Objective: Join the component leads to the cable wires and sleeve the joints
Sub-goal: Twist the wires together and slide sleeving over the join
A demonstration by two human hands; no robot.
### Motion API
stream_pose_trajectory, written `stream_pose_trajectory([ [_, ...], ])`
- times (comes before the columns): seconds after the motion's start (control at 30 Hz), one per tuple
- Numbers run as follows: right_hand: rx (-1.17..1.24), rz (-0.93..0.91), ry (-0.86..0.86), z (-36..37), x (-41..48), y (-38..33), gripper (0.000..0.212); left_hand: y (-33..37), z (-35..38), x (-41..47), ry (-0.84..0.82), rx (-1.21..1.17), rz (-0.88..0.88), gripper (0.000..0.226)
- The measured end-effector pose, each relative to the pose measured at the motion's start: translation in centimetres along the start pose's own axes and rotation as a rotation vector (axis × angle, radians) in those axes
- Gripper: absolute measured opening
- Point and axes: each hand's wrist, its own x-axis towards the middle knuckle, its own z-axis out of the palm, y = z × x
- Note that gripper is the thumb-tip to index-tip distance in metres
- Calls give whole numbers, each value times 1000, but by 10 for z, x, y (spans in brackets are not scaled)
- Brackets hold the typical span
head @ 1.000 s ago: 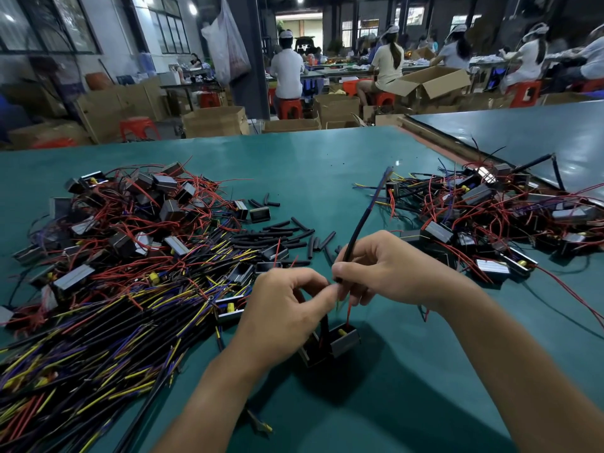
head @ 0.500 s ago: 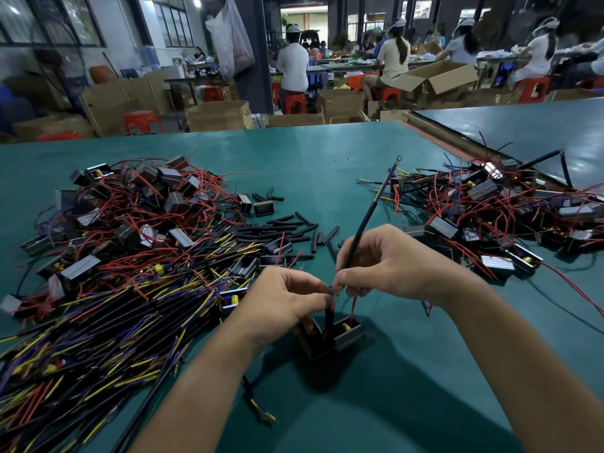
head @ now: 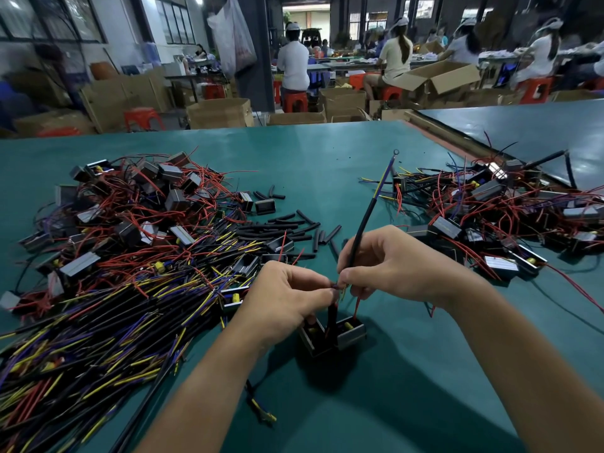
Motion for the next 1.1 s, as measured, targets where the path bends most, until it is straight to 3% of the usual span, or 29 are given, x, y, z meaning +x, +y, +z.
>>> stream_pose_trajectory([
  [0.37, 4, -19, -24, -2, -2, -2, 4, 2, -2, -1, -7, -11, 5, 20],
  [0.83, -35, 63, -58, -1, -1, -3, 8, 4, -5, -2, -29, -21, 15, 12],
  [1.1, -41, 5, -81, -4, -5, -6, 9, 5, -6, -3, -104, -81, -117, 16],
])
